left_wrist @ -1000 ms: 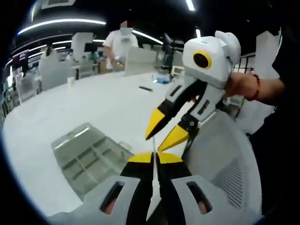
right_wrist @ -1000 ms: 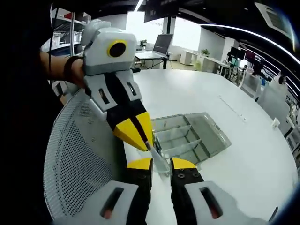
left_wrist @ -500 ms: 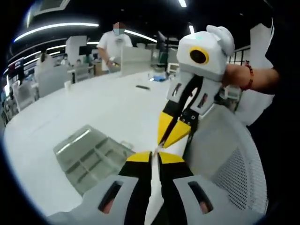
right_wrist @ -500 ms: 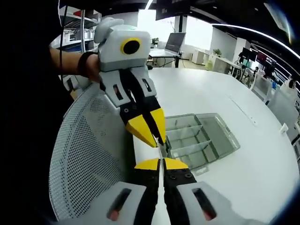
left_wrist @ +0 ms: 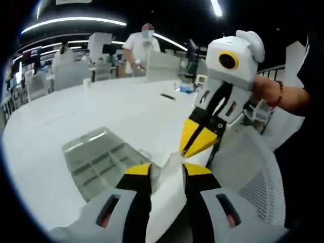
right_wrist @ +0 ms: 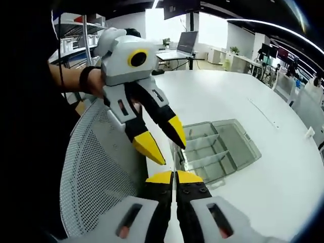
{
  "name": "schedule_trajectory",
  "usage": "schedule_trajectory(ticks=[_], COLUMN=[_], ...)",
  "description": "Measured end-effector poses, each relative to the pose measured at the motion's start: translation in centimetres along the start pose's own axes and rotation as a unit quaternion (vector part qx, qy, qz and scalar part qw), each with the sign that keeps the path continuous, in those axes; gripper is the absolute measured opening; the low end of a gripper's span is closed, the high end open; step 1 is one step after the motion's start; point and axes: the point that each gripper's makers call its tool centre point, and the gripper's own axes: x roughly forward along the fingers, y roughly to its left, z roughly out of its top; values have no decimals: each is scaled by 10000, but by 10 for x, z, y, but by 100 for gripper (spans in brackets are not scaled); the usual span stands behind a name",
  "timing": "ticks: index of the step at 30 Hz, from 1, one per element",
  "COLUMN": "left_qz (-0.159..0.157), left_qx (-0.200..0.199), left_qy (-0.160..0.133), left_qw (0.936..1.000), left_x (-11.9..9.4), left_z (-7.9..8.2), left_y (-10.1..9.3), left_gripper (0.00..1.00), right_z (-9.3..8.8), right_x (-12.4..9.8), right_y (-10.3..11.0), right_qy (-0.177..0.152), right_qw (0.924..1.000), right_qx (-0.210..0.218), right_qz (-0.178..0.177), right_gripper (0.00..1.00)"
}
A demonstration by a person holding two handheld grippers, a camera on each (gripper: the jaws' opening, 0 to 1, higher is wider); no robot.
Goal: Insert the divider into the dual guide fixture by aligning both edges with the guide slots and pushing it downward to the bottom, including one-sided entry, uneven engagement, binding, and posture correction.
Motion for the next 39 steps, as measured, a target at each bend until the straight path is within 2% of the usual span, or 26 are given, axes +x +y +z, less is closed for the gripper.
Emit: schedule_trajectory(ticks=[4,6,10,14,22,26,32,39], left_qz=[294,329,380,491,653,731,845,956], left_qx=[-66,-116,-162,-290,-471,-512,-581,-638], left_qy=[-75,-76,-68,-73,-169,-187,-252,-265], left_qw=[9995,9994,9991,9983,9966,9958,9944,9930], left_x=[-5,-6,-8,-10,-14,-13,-15,-17], left_z=[-1,-1,-4,-6,-5,-6,-6,-8], left_y=[8,9,10,13,16,19,24,28], left_gripper=[33,34,37,40,42,45,49,51], right_z=[2,0,2,3,2,-1,-2,-2], right_x=[0,0,-1,0,2,4,9,16], right_y=[-4,-7,-13,-17,-27,-33,-46,-55], right_qy=[13,102,168,271,487,636,780,885], right_qw=[9999,9992,9981,9974,9973,9972,9966,9951], right_qx=[135,382,589,653,514,333,-213,-392], right_qz=[11,23,34,115,198,199,150,224], right_gripper=[0,0,0,0,0,0,0,0])
